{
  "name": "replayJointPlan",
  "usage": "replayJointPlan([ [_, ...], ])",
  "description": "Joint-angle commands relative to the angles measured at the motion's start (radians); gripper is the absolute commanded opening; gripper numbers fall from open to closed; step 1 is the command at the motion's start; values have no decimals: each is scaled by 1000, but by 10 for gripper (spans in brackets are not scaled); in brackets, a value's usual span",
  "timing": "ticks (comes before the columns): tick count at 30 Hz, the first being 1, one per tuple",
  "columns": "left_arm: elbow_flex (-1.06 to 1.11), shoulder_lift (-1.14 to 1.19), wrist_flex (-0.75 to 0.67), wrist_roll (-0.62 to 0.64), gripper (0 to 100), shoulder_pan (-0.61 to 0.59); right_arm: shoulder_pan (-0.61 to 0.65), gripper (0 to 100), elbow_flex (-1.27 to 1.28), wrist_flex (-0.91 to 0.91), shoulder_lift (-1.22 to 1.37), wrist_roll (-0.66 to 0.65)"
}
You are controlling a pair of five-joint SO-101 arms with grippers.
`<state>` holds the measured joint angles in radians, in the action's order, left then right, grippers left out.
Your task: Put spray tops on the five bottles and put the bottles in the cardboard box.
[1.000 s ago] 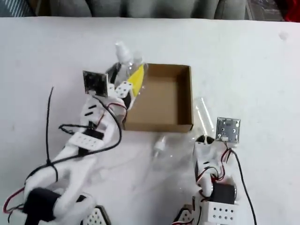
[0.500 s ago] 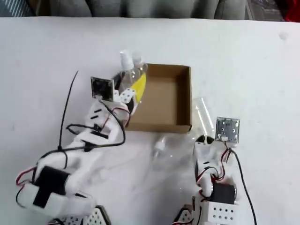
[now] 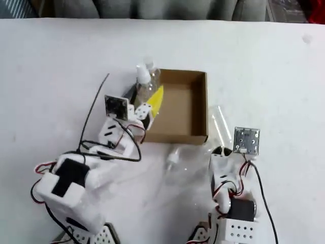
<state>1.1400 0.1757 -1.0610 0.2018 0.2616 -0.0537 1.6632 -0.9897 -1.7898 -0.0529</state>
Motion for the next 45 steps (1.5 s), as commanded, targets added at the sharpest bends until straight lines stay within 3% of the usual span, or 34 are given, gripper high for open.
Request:
replayJointPlan([
  [1,-58,19,-63,9,22,7,-12,16,5,21,-8,-11],
  [10,-110,87,-68,5,22,2,-13,16,6,19,-8,-12],
  [15,-117,114,-68,-91,22,2,-13,16,6,18,-8,-12],
  [31,-115,119,-61,-98,26,2,-13,16,21,22,-8,-12],
  [39,-115,108,75,-89,293,1,-13,16,21,22,-8,-12],
  [45,-115,108,80,-89,295,-10,-13,16,21,24,-8,-12],
])
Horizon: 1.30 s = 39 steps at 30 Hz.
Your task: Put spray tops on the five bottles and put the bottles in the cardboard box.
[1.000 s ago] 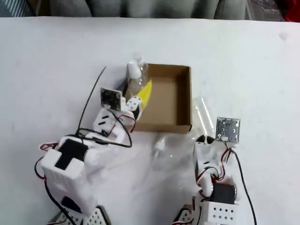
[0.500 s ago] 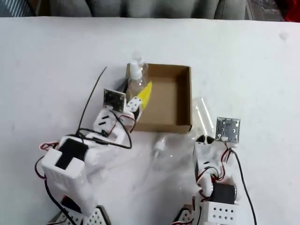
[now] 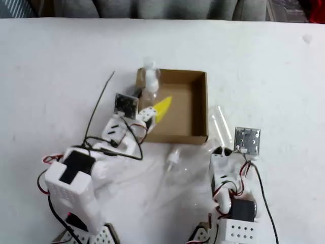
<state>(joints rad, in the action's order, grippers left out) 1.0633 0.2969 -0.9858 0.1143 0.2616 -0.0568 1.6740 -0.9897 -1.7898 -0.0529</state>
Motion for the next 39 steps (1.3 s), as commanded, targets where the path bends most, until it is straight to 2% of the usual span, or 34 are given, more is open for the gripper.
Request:
replayJointPlan([
  [1,-38,-13,5,-2,295,-10,-10,16,11,24,-8,-12],
  [12,-31,-16,0,-2,299,-10,-10,16,11,24,-8,-12],
  [18,-12,-162,20,0,299,-50,-10,16,12,24,-8,-12],
  [28,120,-406,242,-8,299,45,-10,16,12,24,-8,-12],
  [35,155,-552,368,-8,299,38,-10,16,12,24,-8,-12],
  [39,183,-713,539,-8,299,36,-10,16,12,24,-8,-12],
])
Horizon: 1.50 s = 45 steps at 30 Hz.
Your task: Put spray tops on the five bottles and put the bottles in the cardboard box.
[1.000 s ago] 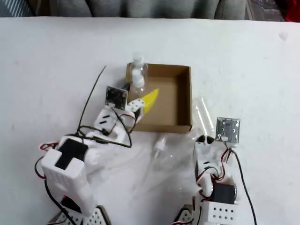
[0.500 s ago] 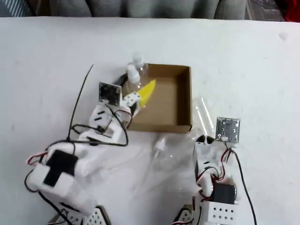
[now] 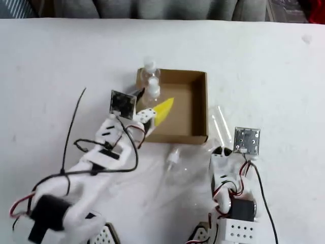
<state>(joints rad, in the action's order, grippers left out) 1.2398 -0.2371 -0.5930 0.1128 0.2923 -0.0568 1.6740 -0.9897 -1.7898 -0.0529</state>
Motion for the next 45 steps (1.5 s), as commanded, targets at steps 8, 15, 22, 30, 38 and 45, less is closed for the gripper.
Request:
replayJointPlan([
  [8,2,-542,644,-6,298,28,-10,16,12,24,-8,-12],
  [15,0,-803,1019,-8,295,48,-10,16,12,24,-8,-12],
  [22,-72,-993,1405,-2,294,41,-10,16,12,24,-8,-12],
  [30,-31,-1087,1659,0,294,35,-54,16,5,25,-8,-198],
  [38,68,-1084,1669,-9,293,-205,-130,18,3,116,-8,-298],
  [45,147,-1084,1545,-9,66,-421,-125,17,-15,110,-4,-488],
])
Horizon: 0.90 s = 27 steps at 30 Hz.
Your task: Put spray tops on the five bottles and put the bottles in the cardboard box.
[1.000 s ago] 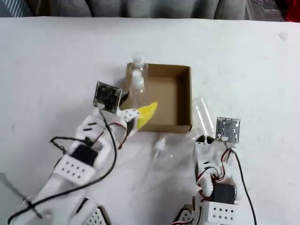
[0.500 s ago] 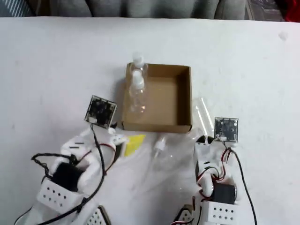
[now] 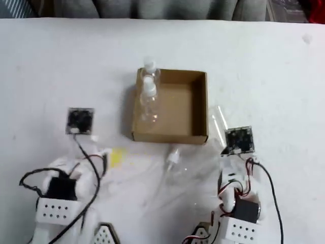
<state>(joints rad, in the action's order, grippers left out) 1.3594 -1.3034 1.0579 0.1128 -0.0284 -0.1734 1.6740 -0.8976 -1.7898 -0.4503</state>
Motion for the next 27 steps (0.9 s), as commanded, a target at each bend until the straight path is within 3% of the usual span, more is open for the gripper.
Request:
replayJointPlan([
  [1,44,-18,-137,-8,11,-124,-8,17,-37,7,1,-114],
  [4,98,-18,-196,-6,73,-179,-7,17,-132,-79,2,-184],
  [10,180,-18,-264,-8,28,-189,73,18,-318,-223,51,-293],
  [16,184,-18,-261,-8,21,-189,179,18,-574,-268,496,-370],
  [19,178,-16,-195,-57,21,-188,217,19,-789,-432,771,-453],
  [24,163,-16,-152,-130,21,-186,266,26,-1096,-806,1099,-723],
  [27,163,-16,-152,-132,21,-186,260,105,-1125,-829,1155,-813],
])
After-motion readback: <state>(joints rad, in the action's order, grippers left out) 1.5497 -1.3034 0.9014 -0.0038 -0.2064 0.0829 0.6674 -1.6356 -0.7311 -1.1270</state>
